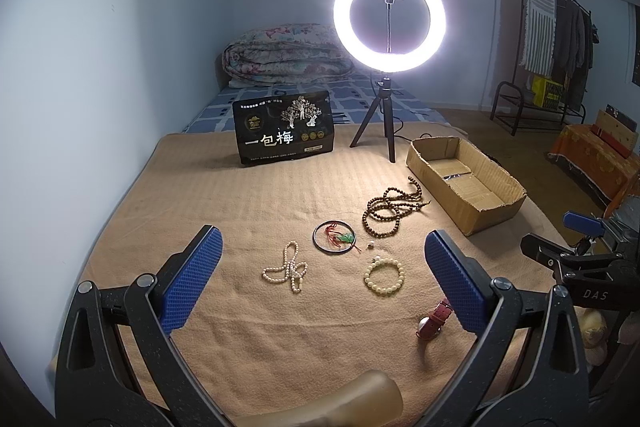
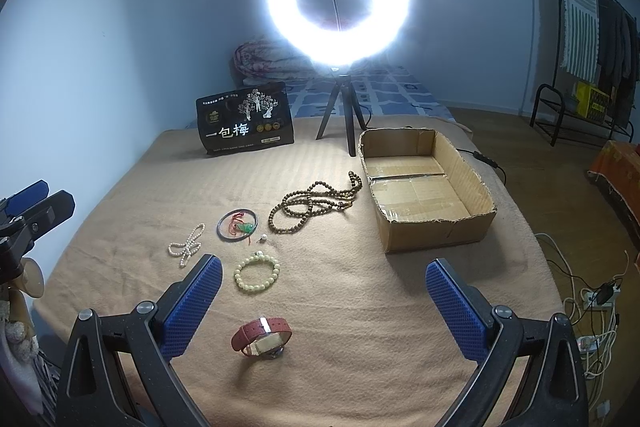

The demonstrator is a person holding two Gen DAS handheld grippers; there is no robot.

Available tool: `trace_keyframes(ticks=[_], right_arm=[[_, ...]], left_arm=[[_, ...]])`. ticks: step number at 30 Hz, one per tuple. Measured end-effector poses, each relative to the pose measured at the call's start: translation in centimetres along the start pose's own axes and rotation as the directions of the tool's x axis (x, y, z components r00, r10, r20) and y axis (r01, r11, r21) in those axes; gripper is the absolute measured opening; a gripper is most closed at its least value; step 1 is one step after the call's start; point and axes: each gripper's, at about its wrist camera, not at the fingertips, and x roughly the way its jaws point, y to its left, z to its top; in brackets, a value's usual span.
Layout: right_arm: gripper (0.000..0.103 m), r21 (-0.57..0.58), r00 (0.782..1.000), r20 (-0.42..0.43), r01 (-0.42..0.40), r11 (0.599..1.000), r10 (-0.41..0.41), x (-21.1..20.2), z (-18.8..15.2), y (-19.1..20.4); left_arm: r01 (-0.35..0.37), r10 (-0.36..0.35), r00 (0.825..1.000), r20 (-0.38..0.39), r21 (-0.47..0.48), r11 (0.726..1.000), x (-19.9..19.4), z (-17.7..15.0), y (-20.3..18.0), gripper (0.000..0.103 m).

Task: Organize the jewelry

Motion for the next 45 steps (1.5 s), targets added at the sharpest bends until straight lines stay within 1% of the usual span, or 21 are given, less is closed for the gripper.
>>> trace_keyframes(ticks=[14, 18, 20, 30, 32, 33, 36, 40, 41, 45], right_arm=[[0.103, -0.001, 1.0, -0.016, -0.022, 1.0, 0.022, 0.1, -0.1, 0.0], [0.103, -0.002, 0.999, -0.02, -0.026, 1.0, 0.026, 0.1, -0.2, -0.1], [0.103, -0.001, 0.999, -0.023, -0.027, 1.0, 0.027, 0.1, -0.2, -0.1], [0.103, 0.005, 0.997, -0.057, -0.05, 0.999, 0.05, 1.3, -0.6, -0.3], [0.102, 0.014, 0.995, -0.073, -0.068, 0.998, 0.069, 1.7, -0.8, -0.3], [0.102, 0.018, 0.994, -0.08, -0.075, 0.997, 0.076, 1.9, -0.9, -0.3], [0.102, 0.025, 0.989, -0.11, -0.1, 0.995, 0.102, 2.6, -1.5, -0.1], [0.102, 0.005, 0.983, -0.14, -0.121, 0.993, 0.12, 3.3, -2.0, 0.6], [0.102, -0.001, 0.98, -0.153, -0.13, 0.992, 0.128, 3.5, -2.2, 0.7], [0.102, -0.039, 0.966, -0.209, -0.162, 0.986, 0.15, 4.7, -3.4, 1.8]], left_arm=[[-0.005, 0.005, 1.0, -0.001, 0.002, 1.0, 0.1, 0.1, -0.1, 0.103], [-0.009, 0.009, 1.0, -0.012, -0.001, 1.0, 0.5, 0.0, 0.1, 0.103], [-0.011, 0.011, 1.0, -0.015, 0.0, 1.0, 1.2, -0.7, 0.3, 0.103], [-0.03, 0.029, 0.998, -0.047, -0.02, 0.999, 3.0, -1.0, 1.8, 0.103], [-0.051, 0.049, 0.997, -0.055, -0.024, 0.998, 3.7, -1.2, 2.6, 0.103], [-0.056, 0.054, 0.996, -0.067, -0.029, 0.998, 4.2, -1.4, 3.0, 0.103], [-0.039, 0.035, 0.994, -0.106, -0.036, 0.999, 5.3, -2.0, 4.1, 0.103], [-0.027, 0.02, 0.986, -0.165, -0.042, 0.999, 7.0, -3.0, 5.3, 0.103], [-0.021, 0.011, 0.982, -0.19, -0.049, 0.999, 7.8, -3.4, 5.7, 0.101], [-0.002, -0.018, 0.964, -0.267, -0.074, 0.997, 10.4, -4.4, 6.9, 0.087]])
